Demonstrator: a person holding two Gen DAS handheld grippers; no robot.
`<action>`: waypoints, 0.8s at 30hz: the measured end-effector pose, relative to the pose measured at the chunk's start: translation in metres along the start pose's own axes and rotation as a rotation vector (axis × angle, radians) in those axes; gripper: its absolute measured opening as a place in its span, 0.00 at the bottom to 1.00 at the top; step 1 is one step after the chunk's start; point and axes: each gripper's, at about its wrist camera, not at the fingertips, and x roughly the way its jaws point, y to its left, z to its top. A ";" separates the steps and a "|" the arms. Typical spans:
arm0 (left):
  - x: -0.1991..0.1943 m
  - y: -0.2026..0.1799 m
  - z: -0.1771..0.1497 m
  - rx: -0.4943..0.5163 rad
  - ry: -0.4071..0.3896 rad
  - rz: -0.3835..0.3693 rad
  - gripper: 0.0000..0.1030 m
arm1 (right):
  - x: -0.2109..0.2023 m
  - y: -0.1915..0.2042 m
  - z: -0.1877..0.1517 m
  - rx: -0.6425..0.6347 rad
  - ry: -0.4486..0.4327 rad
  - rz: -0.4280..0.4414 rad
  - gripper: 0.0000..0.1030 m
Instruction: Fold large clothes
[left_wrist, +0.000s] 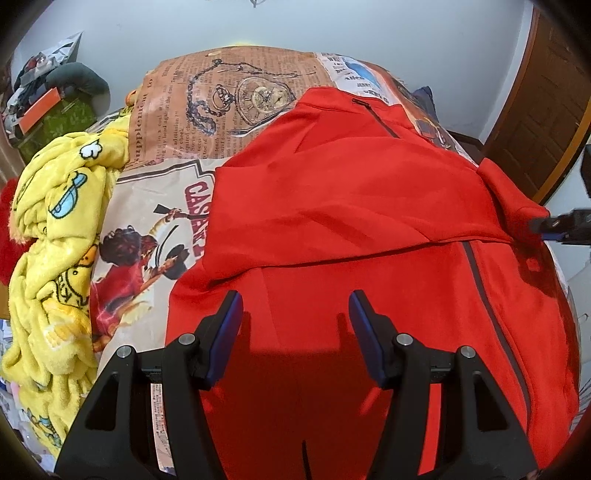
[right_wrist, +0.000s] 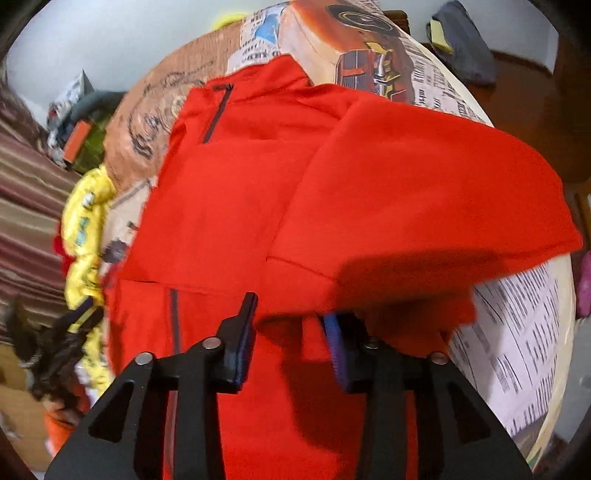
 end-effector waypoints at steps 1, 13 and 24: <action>0.000 -0.001 0.001 0.001 0.000 -0.001 0.57 | -0.005 -0.003 0.000 0.010 -0.020 0.011 0.46; 0.007 -0.013 0.008 -0.011 0.001 -0.019 0.57 | -0.051 -0.121 0.005 0.333 -0.199 -0.106 0.61; 0.017 -0.010 0.012 -0.025 0.018 -0.003 0.57 | -0.009 -0.184 0.029 0.509 -0.234 -0.118 0.58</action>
